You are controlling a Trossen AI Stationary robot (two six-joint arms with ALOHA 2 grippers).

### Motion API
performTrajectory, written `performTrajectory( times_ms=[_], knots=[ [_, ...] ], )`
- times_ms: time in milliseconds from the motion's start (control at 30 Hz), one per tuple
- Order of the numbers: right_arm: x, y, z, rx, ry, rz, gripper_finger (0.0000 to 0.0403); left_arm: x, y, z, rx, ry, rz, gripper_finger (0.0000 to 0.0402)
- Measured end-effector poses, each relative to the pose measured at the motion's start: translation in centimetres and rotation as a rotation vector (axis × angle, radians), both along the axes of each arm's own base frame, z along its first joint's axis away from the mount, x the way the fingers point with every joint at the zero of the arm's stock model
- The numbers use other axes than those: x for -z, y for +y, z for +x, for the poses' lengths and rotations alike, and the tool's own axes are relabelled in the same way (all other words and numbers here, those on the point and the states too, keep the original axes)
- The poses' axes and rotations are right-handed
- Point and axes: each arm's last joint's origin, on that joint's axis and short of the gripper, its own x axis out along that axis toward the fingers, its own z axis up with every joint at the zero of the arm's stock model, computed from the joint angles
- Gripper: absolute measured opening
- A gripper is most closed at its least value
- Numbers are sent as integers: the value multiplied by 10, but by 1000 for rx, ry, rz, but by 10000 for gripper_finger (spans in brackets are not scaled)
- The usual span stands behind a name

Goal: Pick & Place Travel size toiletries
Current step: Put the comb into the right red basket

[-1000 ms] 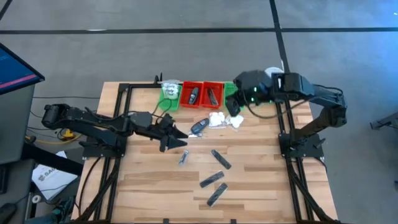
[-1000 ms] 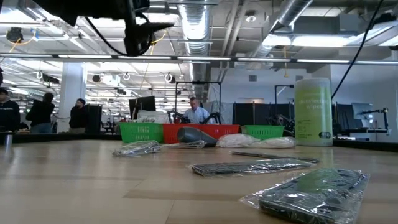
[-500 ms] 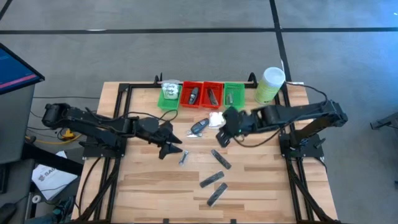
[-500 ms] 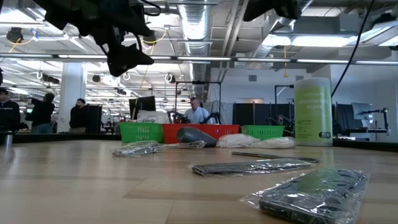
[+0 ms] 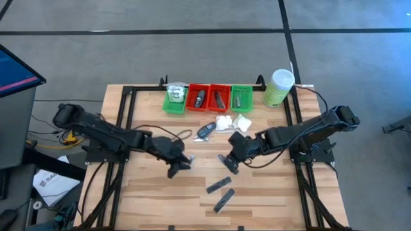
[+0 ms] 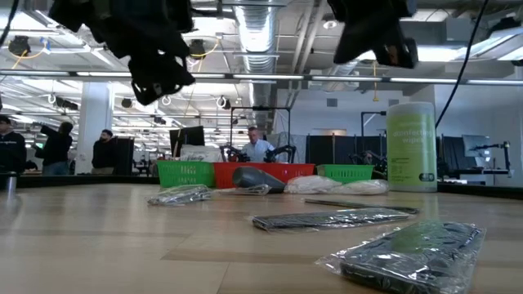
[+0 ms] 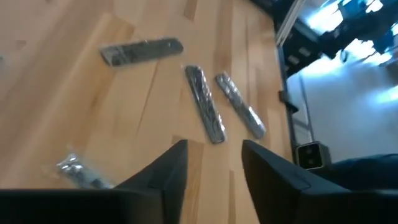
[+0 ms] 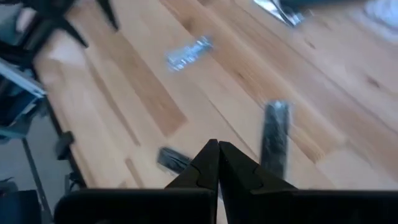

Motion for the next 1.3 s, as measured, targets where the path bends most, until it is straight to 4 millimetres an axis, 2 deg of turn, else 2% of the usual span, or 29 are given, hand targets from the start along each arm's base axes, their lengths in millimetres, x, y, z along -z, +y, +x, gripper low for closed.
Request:
performTrajectory(
  times_ms=[167, 333, 500, 700, 833, 1067, 1167, 1300],
  knots=[
    [17, 9, -10, 30, 55, 33, 0, 6, -11, 44, 33, 35, 46, 80],
    [32, 21, -26, 97, 169, 60, 0, 14, -8, 86, 26, 48, 75, 17],
    [46, 34, -41, 142, 226, 86, 0, 31, 5, 117, -3, 85, 76, 3],
    [51, 47, -50, 172, 225, 89, 0, 64, 30, 140, -54, 185, 12, 0],
    [51, 50, -53, 174, 221, 82, 0, 72, 39, 151, -80, 212, 10, 0],
    [51, 51, -53, 173, 221, 78, 0, 80, 41, 172, -96, 219, 36, 0],
    [51, 50, -53, 172, 223, 75, 0, 90, 39, 179, -79, 281, 99, 0],
    [51, 50, -53, 171, 222, 75, 0, 92, 34, 182, -27, 334, 221, 0]
  ],
)
